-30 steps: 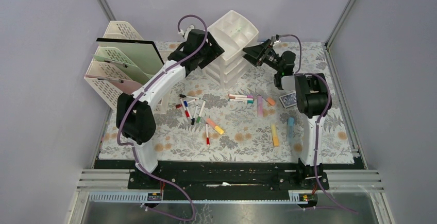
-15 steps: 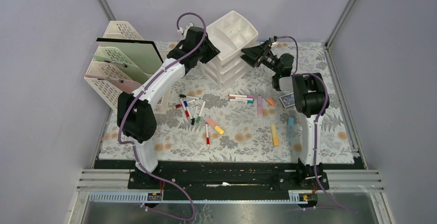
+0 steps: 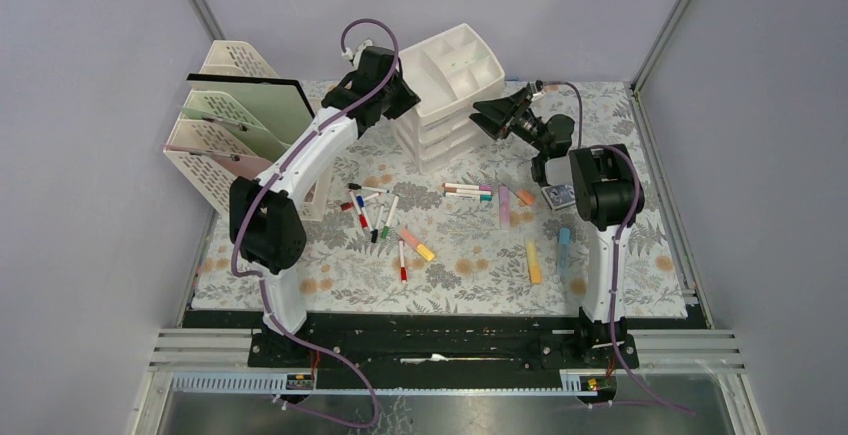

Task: Organize the desk
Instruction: Open the drawer in the storage box.

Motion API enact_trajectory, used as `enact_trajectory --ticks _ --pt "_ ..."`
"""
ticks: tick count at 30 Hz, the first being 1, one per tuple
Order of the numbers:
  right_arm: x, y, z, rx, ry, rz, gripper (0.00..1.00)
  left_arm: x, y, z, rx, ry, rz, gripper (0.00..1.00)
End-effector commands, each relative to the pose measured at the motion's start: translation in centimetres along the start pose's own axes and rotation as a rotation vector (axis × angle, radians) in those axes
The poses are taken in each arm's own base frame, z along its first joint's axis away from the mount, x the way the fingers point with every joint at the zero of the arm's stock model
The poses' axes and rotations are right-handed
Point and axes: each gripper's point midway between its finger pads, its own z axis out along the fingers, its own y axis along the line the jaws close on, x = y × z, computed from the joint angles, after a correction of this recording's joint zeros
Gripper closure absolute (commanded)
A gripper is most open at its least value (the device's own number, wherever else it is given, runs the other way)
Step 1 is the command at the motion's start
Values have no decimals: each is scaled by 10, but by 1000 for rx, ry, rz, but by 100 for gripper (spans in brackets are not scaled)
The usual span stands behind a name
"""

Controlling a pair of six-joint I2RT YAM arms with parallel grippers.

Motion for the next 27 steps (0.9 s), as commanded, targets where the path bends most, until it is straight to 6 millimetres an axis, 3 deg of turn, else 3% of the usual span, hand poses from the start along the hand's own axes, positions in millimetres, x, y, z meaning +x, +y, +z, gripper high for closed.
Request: enact_trajectory --ticks 1,9,21,23,27 --pt "-4 89 -5 -212 -19 -203 35 -6 10 10 -48 -27 4 90" --pt "11 104 -16 -207 14 -199 35 -11 12 14 -61 -44 27 91" --pt "37 85 -47 -116 91 -212 32 -21 14 25 -59 -62 68 90" --pt "44 78 -51 -80 121 -206 28 -23 11 26 -42 -66 75 88" --pt "59 62 -63 10 190 -234 24 -32 3 22 -1 -78 89 71"
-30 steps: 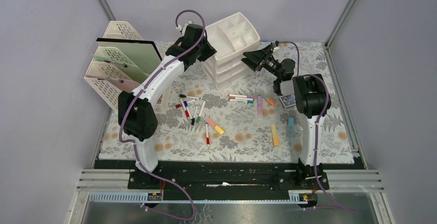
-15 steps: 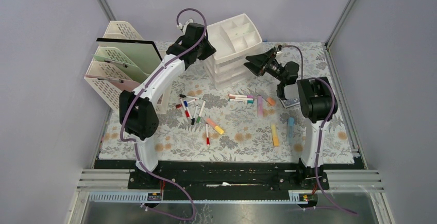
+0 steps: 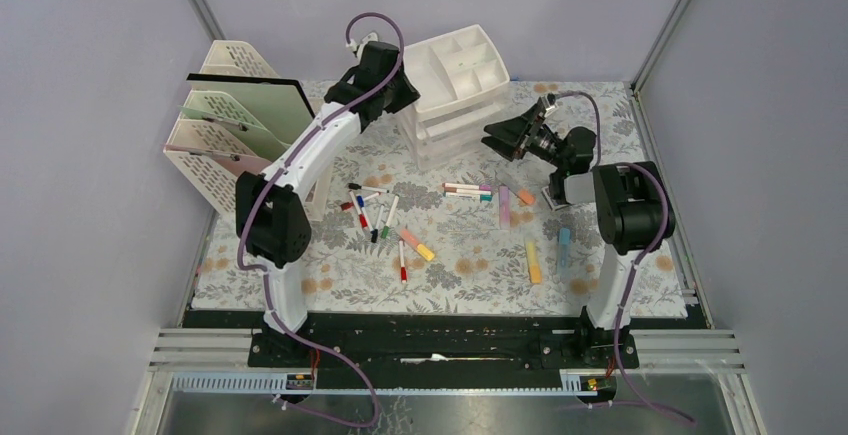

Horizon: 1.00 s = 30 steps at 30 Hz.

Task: Organize the desk
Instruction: Open the drawer in the storage box.

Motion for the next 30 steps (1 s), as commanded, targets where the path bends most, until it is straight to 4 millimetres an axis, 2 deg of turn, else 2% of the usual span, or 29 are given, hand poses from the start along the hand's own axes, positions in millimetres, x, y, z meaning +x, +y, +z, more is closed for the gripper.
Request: enact_trajectory --ticks 1,7,10,12,15,16,17,21,24,27,30 --pt "22 30 -14 -21 124 -217 23 -25 4 8 13 -59 2 67" --pt "39 18 -39 91 251 -312 17 -48 -7 -13 108 -97 19 42" --pt "41 21 -50 151 305 -435 16 -62 -13 -31 161 -127 47 32" --pt "41 19 -60 224 355 -536 16 -72 -16 -47 180 -162 86 23" --pt "46 26 -76 275 438 -658 15 -76 -19 -74 227 -185 168 7" --pt "50 28 -84 292 471 -665 15 -78 -22 -90 249 -205 191 3" --pt "51 32 -89 293 500 -715 15 -77 -22 -100 267 -215 213 1" --pt "51 47 -103 337 569 -811 15 -65 -20 -137 384 -232 269 1" --pt "50 51 -116 371 589 -869 14 -52 -9 -165 512 -250 228 1" --pt "41 51 -130 411 569 -873 14 -30 7 -186 611 -215 194 1" --pt "35 49 -142 428 531 -850 14 2 30 -193 582 -123 187 1"
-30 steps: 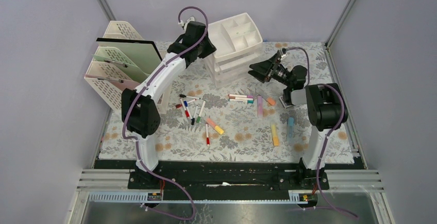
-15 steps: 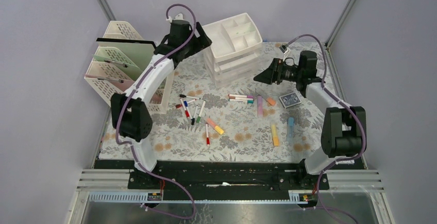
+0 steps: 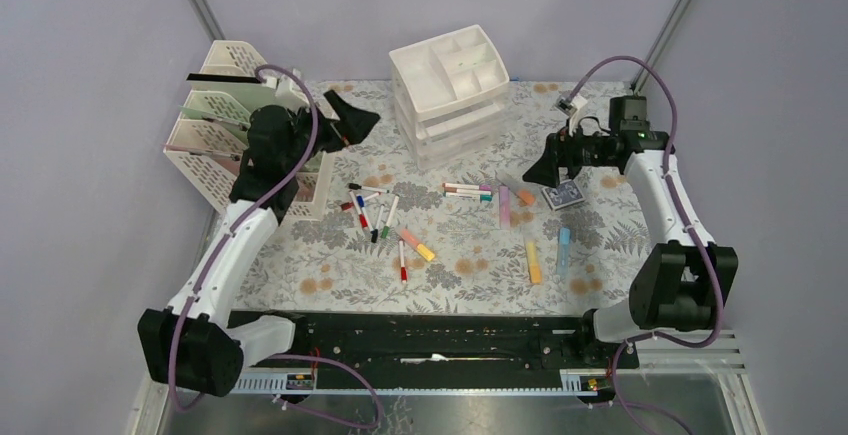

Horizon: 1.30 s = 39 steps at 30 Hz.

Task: Organize the desk
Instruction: Open the drawer in the storage box, then pick up the stationery from the center of the board.

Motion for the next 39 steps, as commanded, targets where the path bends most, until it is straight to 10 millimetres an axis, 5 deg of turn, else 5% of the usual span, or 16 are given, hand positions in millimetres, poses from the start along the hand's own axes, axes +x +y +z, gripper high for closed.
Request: enact_trajectory --ticks 1,9,18,31,39 --pt "8 -5 -24 54 10 -22 14 34 -11 -24 115 100 -16 1" --pt "29 -14 -19 87 22 9 14 114 44 -60 -93 288 -75 1" --pt "39 -10 -13 59 10 49 14 200 82 -49 -360 451 11 6" --pt "41 -9 -11 55 -9 57 14 236 112 -7 -488 552 133 41" --pt "42 -8 -11 55 -11 56 14 247 127 6 -523 590 173 52"
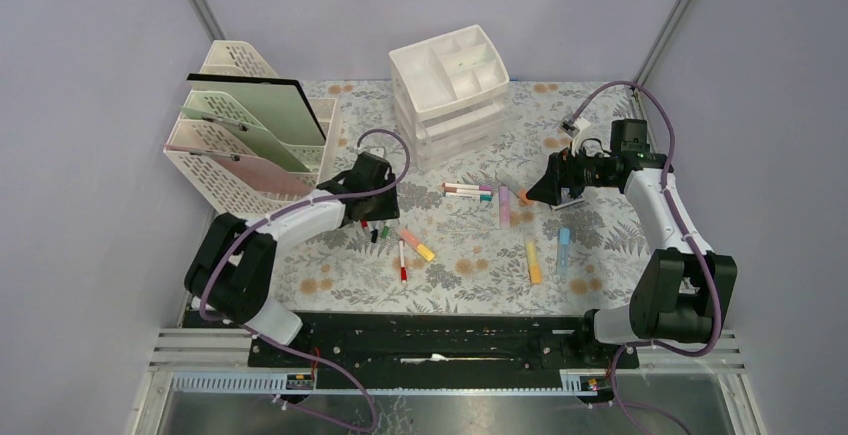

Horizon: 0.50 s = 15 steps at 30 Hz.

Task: Organize the desk
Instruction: Pick up the stationery from the center of the board.

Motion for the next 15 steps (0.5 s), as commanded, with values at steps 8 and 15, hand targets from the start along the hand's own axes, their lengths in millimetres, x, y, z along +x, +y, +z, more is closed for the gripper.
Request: enact_trajectory --ticks 8,15 --pt "-10 9 -4 -15 -38 -38 14 -18 1 29 -67 -17 51 61" --pt "-9 10 -4 -18 -38 -41 14 -10 5 39 -91 12 54 66"
